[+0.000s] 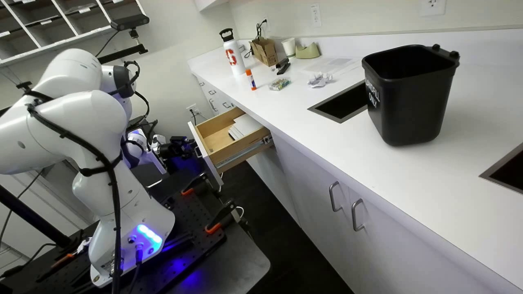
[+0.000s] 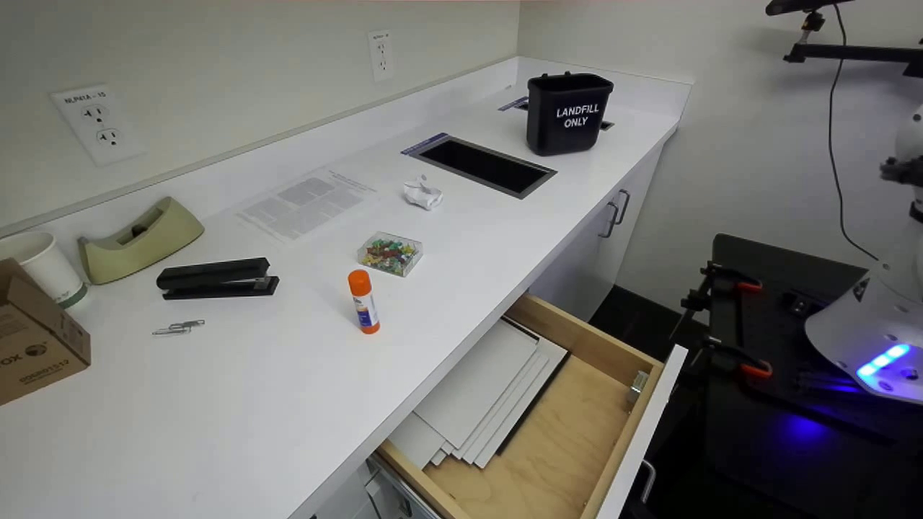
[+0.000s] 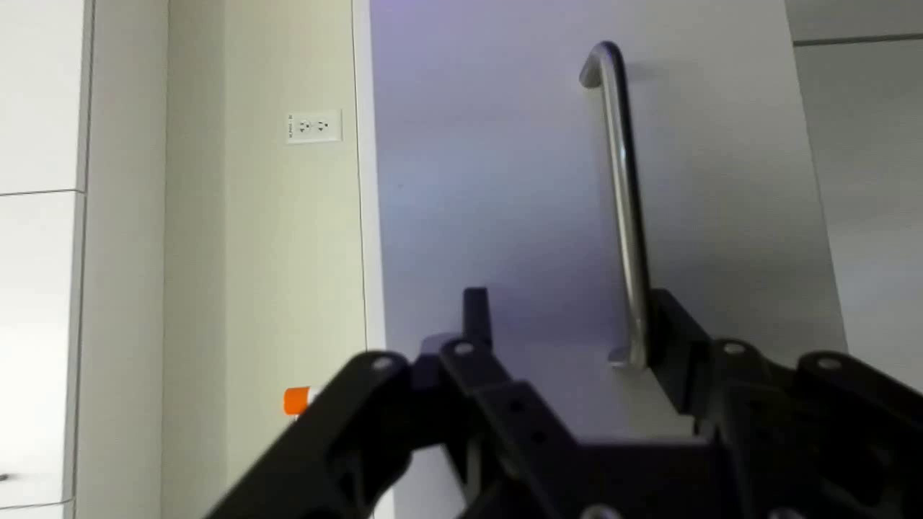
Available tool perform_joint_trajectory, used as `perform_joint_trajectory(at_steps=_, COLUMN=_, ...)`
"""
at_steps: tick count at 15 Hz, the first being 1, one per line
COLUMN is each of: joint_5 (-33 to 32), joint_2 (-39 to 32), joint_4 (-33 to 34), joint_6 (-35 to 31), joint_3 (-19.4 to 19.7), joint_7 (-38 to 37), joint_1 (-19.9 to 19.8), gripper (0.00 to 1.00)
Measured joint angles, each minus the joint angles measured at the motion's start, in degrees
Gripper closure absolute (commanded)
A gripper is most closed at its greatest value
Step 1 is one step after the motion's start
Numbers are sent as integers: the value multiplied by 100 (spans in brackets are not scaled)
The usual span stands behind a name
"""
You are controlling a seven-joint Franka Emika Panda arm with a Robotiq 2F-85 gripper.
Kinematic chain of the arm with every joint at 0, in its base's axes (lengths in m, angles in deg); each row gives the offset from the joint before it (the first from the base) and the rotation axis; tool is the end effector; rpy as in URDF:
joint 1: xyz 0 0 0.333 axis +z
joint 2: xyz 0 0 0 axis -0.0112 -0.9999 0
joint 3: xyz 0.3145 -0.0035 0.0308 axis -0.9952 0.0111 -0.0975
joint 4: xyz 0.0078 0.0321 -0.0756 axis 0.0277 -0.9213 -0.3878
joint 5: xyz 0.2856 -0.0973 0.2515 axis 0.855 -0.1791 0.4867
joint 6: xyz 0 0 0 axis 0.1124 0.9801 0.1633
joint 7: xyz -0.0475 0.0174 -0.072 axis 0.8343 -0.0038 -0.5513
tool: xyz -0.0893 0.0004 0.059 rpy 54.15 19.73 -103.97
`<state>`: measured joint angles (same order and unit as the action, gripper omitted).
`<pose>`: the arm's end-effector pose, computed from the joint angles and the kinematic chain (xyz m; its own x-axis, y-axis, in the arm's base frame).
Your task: Open the drawer fully
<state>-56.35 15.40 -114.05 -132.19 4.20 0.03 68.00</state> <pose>0.1640 0.5091 -0.0209 0.6448 0.7622 0.0569 0.0085 -0.0817 0.9966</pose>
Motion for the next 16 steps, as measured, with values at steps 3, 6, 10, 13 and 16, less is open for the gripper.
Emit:
perform_joint_trajectory(at_steps=3, joint_5=38, joint_2=589, joint_4=-490, joint_6=-541, joint_3=-128, joint_7=-17, joint_1=-172, gripper=0)
perform_joint_trajectory(at_steps=6, joint_5=28, joint_2=1390, joint_4=-1190, joint_6=-1314, joint_3=-304, joint_7=-18, joint_1=-490, gripper=0)
perform_joint_trajectory(at_steps=10, joint_5=-154, joint_2=2498, joint_4=-2214, joint_6=-2670, joint_3=-426, joint_7=-18, joint_1=-1019, gripper=0)
perform_joint_trajectory(at_steps=13, joint_5=-309, joint_2=3267, joint_4=-2993, joint_6=-3581, joint_3=-448, joint_7=-18, joint_1=-1445, gripper=0)
perform_joint_trajectory(at_steps=16, joint_5=-324, joint_2=3596, joint_4=-3350, joint_6=-3752, joint_3=-465, joint_7=-18, joint_1=-1569, gripper=0)
